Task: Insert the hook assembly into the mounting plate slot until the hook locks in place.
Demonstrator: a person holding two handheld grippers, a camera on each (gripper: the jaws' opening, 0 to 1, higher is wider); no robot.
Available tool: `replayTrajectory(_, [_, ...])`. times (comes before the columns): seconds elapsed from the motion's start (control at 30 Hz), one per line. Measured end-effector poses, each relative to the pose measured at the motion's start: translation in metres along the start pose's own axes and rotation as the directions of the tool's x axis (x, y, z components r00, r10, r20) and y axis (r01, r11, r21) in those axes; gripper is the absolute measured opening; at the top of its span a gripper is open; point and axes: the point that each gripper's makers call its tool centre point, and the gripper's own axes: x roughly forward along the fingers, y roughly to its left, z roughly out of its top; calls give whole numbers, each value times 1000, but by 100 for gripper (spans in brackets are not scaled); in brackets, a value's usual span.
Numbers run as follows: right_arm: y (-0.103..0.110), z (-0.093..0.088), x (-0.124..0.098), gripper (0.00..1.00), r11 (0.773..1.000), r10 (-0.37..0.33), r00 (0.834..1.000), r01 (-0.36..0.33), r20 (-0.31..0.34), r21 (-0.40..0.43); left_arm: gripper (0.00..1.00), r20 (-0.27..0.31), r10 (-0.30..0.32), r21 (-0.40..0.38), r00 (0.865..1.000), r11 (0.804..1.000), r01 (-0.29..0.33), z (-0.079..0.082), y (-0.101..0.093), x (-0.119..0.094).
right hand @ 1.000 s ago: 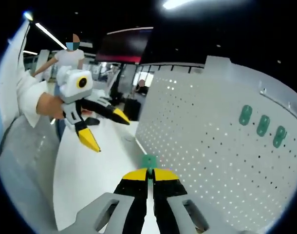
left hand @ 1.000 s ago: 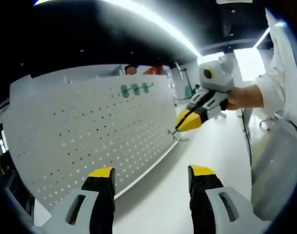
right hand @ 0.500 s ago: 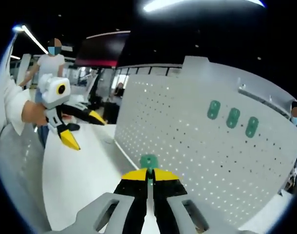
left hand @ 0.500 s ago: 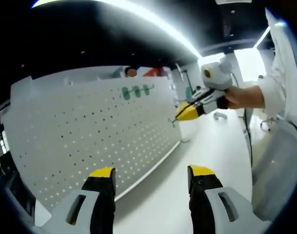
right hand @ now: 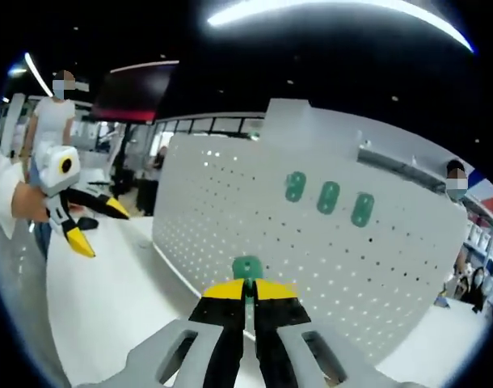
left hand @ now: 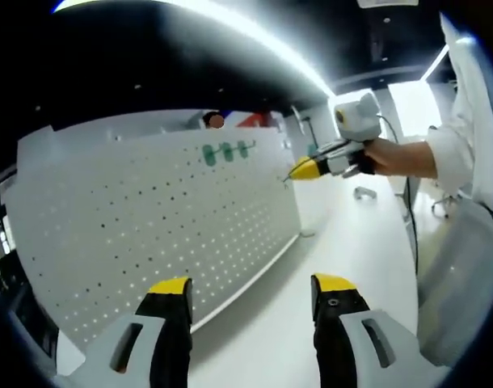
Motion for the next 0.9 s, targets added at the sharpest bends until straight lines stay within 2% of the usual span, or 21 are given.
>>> replayTrajectory(0.23, [-29,4,-6,0,995,-95,995,94,25,24,61,-2,4,-2,1000,1000,-4,-1,1,0])
replayTrajectory(0.33, [-44,8,-9,0,988,-153,987,151,45,44,61,-1,5,-2,1000,1000,-5,-1,2,0])
replayTrajectory(0.5, [-60,14,-10,0,978,-206,976,203,64,57,60,-3,3,-3,1000,1000,-3,-2,1,0])
replayTrajectory(0.67, [-77,20,-12,0,961,-271,959,265,87,76,60,-3,5,-3,1000,1000,-5,-2,2,0])
replayTrajectory(0.9, [-104,25,-15,0,923,-379,920,367,100,119,60,-6,5,-2,1000,1000,-5,-3,2,0])
